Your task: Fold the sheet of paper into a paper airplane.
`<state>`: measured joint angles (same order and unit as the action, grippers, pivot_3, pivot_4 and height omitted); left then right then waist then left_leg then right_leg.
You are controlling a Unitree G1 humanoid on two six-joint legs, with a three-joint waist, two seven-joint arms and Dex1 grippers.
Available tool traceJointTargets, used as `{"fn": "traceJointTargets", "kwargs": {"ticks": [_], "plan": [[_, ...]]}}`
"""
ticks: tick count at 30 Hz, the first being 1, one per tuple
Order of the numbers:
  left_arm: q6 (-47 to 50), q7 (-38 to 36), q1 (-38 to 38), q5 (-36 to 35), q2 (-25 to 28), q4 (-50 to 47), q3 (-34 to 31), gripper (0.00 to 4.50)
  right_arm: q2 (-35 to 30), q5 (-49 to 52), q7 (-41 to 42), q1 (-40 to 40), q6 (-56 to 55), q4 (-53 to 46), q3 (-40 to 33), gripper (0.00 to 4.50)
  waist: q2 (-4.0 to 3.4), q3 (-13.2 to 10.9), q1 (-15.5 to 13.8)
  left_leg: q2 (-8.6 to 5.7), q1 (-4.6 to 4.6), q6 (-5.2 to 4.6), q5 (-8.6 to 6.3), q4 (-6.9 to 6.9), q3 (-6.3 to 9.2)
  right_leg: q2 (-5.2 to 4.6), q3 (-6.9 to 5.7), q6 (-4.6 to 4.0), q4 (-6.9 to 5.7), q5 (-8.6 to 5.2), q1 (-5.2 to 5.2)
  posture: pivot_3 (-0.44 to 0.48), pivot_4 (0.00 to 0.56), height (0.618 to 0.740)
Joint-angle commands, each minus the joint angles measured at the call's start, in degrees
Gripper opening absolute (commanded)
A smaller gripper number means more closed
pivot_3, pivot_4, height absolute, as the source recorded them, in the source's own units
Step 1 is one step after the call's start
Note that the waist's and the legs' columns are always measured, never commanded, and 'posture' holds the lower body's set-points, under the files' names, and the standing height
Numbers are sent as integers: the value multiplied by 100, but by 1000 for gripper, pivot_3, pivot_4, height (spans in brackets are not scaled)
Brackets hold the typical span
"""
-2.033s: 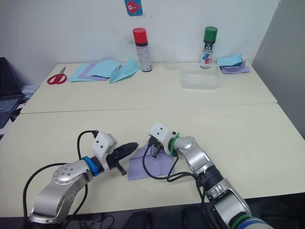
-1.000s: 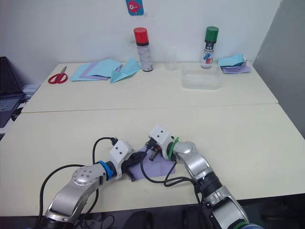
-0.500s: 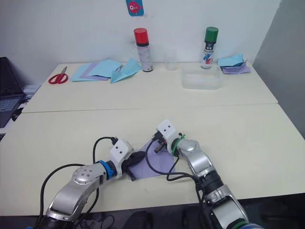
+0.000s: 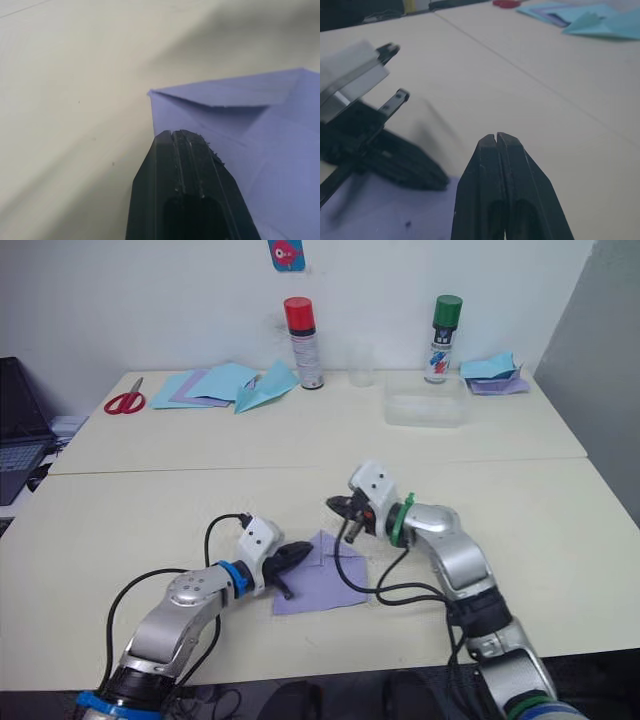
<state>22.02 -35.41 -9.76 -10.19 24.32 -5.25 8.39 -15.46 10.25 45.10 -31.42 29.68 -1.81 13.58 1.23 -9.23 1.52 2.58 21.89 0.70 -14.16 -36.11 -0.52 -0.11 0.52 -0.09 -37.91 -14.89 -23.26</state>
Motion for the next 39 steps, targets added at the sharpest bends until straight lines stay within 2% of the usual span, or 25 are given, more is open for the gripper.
{"fn": "traceJointTargets", "kwargs": {"ticks": [1, 6, 12, 19, 25, 29, 33, 39], "plan": [[-215, 6, -77, 91, -240, 292, 177, 14, -205, 41, 151, -26, -127, -54, -69, 0, 1, -1, 3, 0, 0, 0, 0, 0, -2, 0, 2, 0, 0, 0, 0, 0, 150, 740], [74, -150, -316, -134, -222, -111, 9, 14, -379, 51, 59, -169, -186, 282, -288, 0, 9, -8, 6, 0, 5, 0, 0, 0, -6, 3, 5, 0, -1, 0, -7, 0, 150, 740], [119, -372, -577, -146, -227, 413, 21, 14, -465, -67, -51, -199, -415, 576, -307, 0, 11, -12, 16, -4, 10, 0, 0, 1, -9, 18, 5, 0, 2, 0, -12, 0, 150, 740], [190, -429, -533, -143, -83, 389, -68, 14, -354, -70, -127, -157, -452, 554, -210, 0, 12, -13, 21, 1, 12, 0, 0, 1, -12, 18, 11, 0, 2, 0, -14, 0, 150, 740], [496, -508, -381, -550, -37, 140, -391, 14, -260, -326, -262, 53, -495, 346, 130, 0, 12, -13, 19, 5, 11, 0, 0, 1, -9, 18, 9, 0, -2, 0, -16, 0, 150, 740], [684, -1150, -120, -994, 388, 79, -639, 14, -31, -544, -463, 130, -356, 104, 477, 0, 13, -13, 43, 7, 11, 0, 0, 1, -12, 17, 14, 0, -4, 0, -20, 0, 150, 740], [565, -1733, -171, -1215, 863, 614, -907, 14, 313, -916, -686, 3, -334, 245, 957, 0, 11, -14, 40, 10, 9, 1, 0, 2, -8, 19, 8, -1, -10, 0, -28, 0, 150, 740], [142, -1988, -538, -959, 948, 1413, -821, 14, 531, -1498, -812, -370, -427, 1073, 1457, 0, 13, -15, 26, 6, 10, 1, 0, -1, -2, 19, -2, -8, -13, 3, -27, 0, 150, 740]]}}
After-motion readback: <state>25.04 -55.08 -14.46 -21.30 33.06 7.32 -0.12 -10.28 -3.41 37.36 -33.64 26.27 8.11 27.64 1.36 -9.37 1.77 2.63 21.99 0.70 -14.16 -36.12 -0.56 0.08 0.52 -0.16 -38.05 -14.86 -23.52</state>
